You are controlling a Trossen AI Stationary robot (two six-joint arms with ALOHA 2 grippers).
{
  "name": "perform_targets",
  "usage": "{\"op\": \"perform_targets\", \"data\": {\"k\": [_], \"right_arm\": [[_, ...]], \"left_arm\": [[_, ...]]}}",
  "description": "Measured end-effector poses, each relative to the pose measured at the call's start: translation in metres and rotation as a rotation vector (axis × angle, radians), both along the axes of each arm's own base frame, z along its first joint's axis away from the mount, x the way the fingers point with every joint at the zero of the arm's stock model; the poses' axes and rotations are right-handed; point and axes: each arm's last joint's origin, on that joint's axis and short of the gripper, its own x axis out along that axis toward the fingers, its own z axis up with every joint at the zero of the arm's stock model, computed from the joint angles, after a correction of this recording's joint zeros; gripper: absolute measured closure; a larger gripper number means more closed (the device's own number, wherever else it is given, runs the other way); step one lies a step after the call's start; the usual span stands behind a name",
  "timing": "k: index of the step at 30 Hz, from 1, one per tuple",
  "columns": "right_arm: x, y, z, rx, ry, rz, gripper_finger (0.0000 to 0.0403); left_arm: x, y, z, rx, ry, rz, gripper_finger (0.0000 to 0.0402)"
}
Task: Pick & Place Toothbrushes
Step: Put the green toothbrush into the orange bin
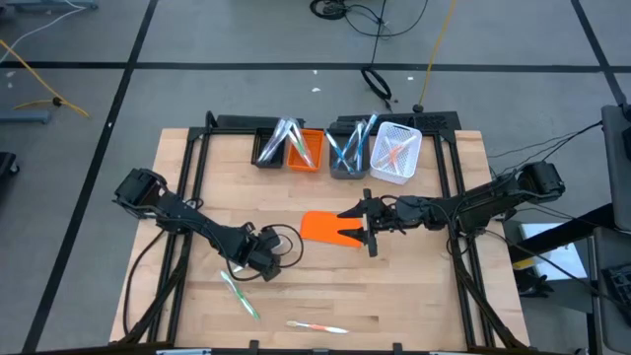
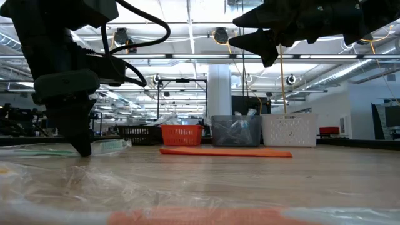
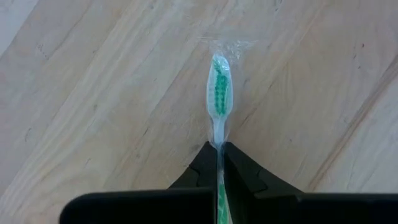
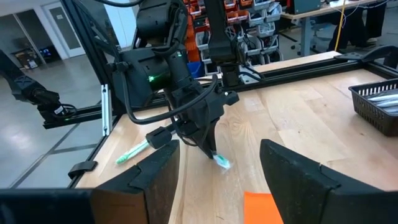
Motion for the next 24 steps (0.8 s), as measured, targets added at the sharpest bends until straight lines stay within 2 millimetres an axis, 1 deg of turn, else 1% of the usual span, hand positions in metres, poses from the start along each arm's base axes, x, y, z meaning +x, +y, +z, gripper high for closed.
{"op": "perform_targets", "data": {"k": [5,8,14,20,24], "right_arm": [[0.000,0.000,0.000,0.002,0.001,0.000,0.0188],[0.000,0.000,0.000,0.002,0.003,0.000,0.0190],[0.000,0.000,-0.001,0.002,0.006,0.000,0.0191],[0.000,0.000,-0.001,0.002,0.007,0.001,0.0191],[0.000,0.002,-0.001,0.002,0.007,0.007,0.0191]], "left_arm": [[0.001,0.000,0.002,-0.002,-0.030,0.006,0.0399],[0.004,-0.001,0.008,0.011,-0.094,-0.023,0.0400],[0.017,-0.003,0.028,0.035,-0.299,-0.108,0.0400],[0.038,-0.001,0.056,0.057,-0.574,-0.202,0.0400],[0.052,0.001,0.074,0.105,-0.774,-0.268,0.0400]]}}
